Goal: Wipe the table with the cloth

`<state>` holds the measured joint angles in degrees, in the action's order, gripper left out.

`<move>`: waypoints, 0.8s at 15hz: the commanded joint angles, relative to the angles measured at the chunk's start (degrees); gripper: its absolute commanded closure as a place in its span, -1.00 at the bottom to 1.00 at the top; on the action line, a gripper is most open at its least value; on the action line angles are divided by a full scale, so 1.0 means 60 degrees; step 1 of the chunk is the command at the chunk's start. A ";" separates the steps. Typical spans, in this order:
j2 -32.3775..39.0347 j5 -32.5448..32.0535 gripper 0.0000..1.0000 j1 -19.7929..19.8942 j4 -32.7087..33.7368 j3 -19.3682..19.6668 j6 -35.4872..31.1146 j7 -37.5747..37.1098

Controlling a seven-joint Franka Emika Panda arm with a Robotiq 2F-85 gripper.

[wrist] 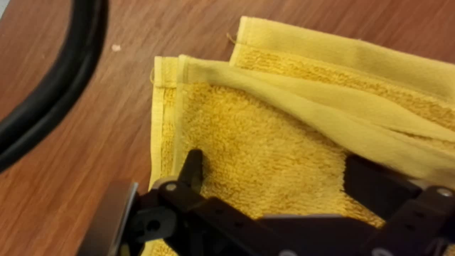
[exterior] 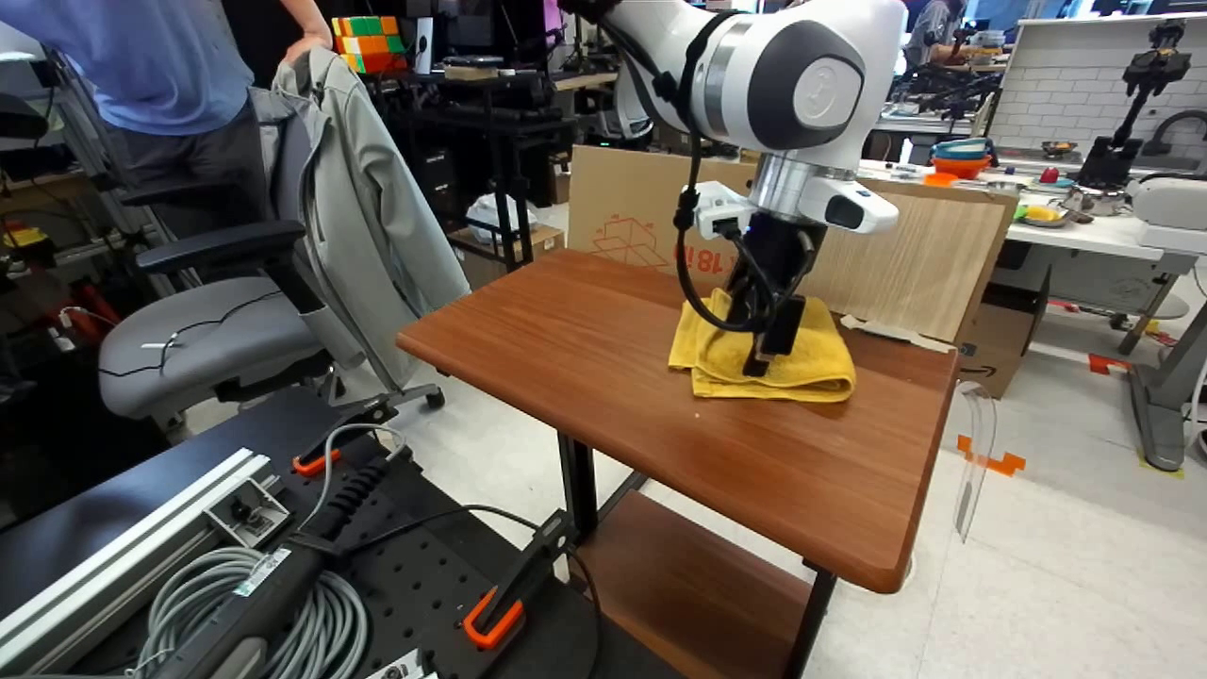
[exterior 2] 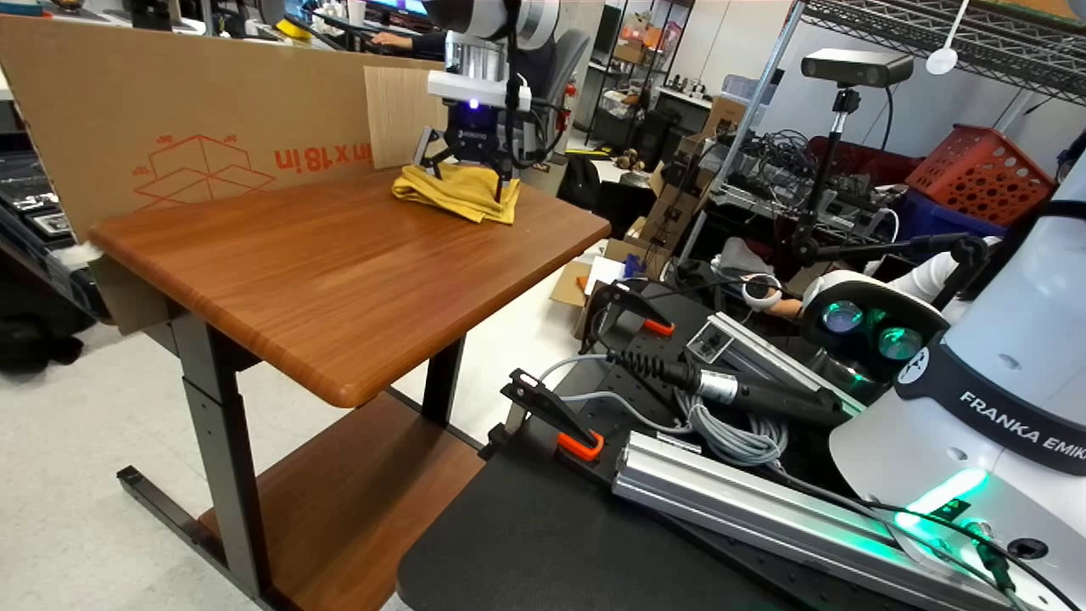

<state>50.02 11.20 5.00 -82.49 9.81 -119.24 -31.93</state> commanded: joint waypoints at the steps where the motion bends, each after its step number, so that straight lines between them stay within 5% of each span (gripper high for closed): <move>1: 0.0979 0.0081 -1.00 0.0617 0.1624 0.0307 0.0658 -0.0449; 5: 0.1267 -0.0043 -1.00 0.1256 0.2020 0.0461 0.1101 -0.0463; 12: -0.0265 -0.1811 -1.00 0.0376 -0.1781 0.0733 0.0445 0.0865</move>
<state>51.65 4.24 10.83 -82.22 13.10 -113.21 -29.50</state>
